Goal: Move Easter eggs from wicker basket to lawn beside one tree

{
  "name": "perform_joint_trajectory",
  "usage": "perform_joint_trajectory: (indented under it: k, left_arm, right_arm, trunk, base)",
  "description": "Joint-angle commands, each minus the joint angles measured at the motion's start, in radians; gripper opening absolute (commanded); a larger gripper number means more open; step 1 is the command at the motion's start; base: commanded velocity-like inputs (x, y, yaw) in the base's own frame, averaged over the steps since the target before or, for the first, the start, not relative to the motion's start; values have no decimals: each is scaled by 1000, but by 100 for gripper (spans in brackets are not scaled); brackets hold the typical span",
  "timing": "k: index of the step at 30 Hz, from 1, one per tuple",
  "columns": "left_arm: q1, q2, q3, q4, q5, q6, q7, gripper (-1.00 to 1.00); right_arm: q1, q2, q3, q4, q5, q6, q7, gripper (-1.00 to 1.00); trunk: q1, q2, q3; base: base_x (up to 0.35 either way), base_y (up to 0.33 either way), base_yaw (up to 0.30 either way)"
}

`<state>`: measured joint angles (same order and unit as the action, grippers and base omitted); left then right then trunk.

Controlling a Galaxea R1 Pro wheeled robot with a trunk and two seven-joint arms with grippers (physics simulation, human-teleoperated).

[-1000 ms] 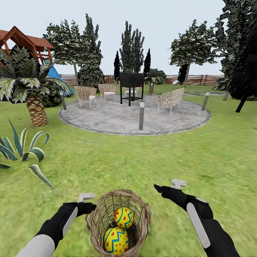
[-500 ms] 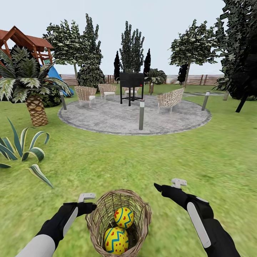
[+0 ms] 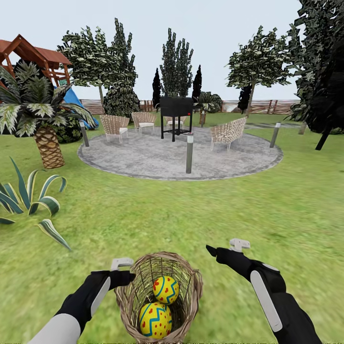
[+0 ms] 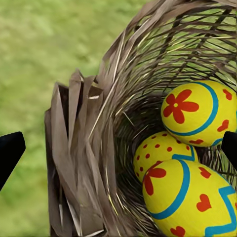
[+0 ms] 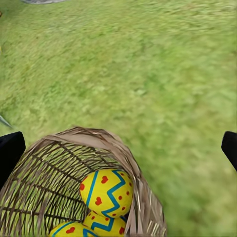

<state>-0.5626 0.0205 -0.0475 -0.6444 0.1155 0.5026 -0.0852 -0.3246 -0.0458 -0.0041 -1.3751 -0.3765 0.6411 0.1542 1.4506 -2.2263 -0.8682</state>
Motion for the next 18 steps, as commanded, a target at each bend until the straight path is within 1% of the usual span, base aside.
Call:
perform_joint_trajectory:
  k: [1,2,9,13,18]
  left_arm:
    - [0,1,-5,-1,10,5,3,100]
    - [0,1,-5,-1,10,5,3,100]
    - [0,9,-2,-3,10,4,4,100]
    - [0,11,12,-3,10,4,4,100]
    - [0,12,19,-1,10,4,4,100]
  right_arm:
    - [-1,0,0,-1,-1,5,2,100]
    - [-1,0,0,-1,-1,5,2,100]
    - [-1,0,0,-1,-1,5,2,100]
    - [-1,0,0,-1,-1,5,2,100]
    - [-1,0,0,-1,-1,5,2,100]
  trunk:
    - [4,-8,-4]
    - [8,-15,-7]
    - [8,-15,-7]
    - [8,-15,-7]
    - [27,-50,-23]
  base:
    - [0,0,0]
    - [0,0,0]
    - [0,0,0]
    - [0,0,0]
    - [0,0,0]
